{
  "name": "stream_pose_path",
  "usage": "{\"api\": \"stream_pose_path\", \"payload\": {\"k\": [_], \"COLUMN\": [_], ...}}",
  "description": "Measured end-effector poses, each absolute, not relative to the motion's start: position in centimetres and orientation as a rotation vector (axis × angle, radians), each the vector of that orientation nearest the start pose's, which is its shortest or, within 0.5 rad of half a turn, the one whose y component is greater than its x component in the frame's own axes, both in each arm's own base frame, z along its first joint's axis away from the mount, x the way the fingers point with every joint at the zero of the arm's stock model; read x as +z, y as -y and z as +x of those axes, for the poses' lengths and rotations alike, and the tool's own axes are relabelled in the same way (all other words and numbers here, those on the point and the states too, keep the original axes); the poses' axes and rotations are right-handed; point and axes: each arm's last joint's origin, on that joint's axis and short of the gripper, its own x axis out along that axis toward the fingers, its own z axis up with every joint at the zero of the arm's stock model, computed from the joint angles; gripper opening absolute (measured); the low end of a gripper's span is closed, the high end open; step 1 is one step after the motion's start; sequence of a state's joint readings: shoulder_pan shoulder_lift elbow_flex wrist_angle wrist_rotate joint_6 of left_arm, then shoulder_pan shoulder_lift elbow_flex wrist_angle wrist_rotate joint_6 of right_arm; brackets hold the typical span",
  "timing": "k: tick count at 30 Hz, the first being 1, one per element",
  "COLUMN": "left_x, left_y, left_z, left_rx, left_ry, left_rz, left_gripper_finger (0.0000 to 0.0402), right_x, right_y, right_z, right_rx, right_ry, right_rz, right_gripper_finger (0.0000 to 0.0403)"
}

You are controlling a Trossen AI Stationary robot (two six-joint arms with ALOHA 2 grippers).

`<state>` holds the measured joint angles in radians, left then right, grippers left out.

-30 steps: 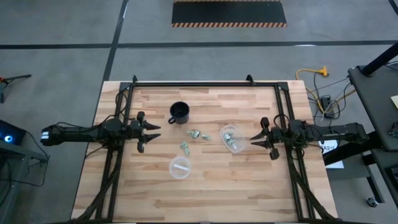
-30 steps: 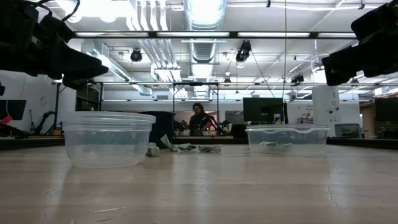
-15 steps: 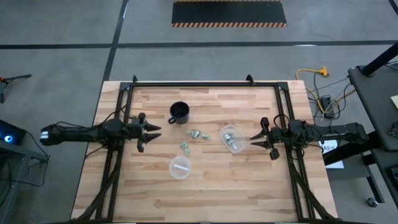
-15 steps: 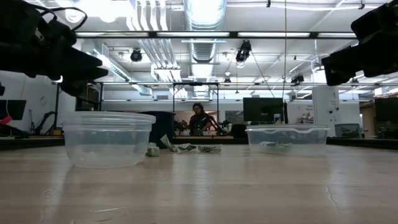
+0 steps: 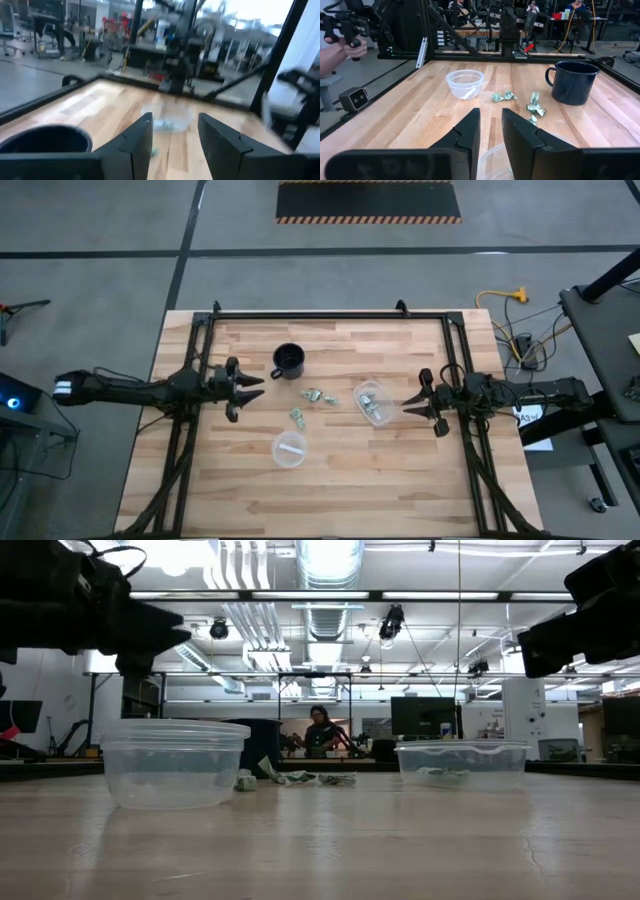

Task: Pick and place Stevia / Truvia into bins
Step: Put the green stevia packet into the top transparent container

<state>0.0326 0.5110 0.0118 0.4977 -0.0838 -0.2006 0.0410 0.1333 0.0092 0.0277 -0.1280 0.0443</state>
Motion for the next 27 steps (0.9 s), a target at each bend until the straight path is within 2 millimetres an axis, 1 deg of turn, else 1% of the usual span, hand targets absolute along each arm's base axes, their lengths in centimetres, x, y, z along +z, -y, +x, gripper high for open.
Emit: {"api": "stream_pose_path", "payload": {"k": [5, 8, 9, 18, 23, 27], "left_x": [16.4, 15.9, 16.0, 17.1, 16.7, 17.1], "left_y": [-0.9, -0.9, -0.9, -1.0, -0.9, -0.7], "left_z": [14.5, 15.6, 16.1, 20.8, 23.1, 25.1], "left_rx": [0.183, 0.179, 0.178, 0.173, 0.171, 0.166], "left_ry": [-0.106, -0.208, -0.224, -0.332, -0.484, -0.592], "left_rz": [-0.128, -0.062, -0.054, -0.044, -0.032, -0.021], "left_gripper_finger": [0.0141, 0.0141, 0.0141, 0.0141, 0.0141, 0.0141], "right_x": [15.9, 15.9, 15.9, 15.8, 15.8, 15.8], "right_y": [-0.8, -0.8, -0.8, -0.8, -0.8, -0.8], "right_z": [10.5, 10.5, 10.5, 10.5, 10.5, 10.5], "right_rx": [0.167, 0.167, 0.167, 0.169, 0.169, 0.169], "right_ry": [-0.100, -0.100, -0.100, -0.102, -0.102, -0.102], "right_rz": [0.048, 0.048, 0.048, 0.049, 0.048, 0.048], "right_gripper_finger": [0.0068, 0.0068, 0.0068, 0.0068, 0.0068, 0.0068]}}
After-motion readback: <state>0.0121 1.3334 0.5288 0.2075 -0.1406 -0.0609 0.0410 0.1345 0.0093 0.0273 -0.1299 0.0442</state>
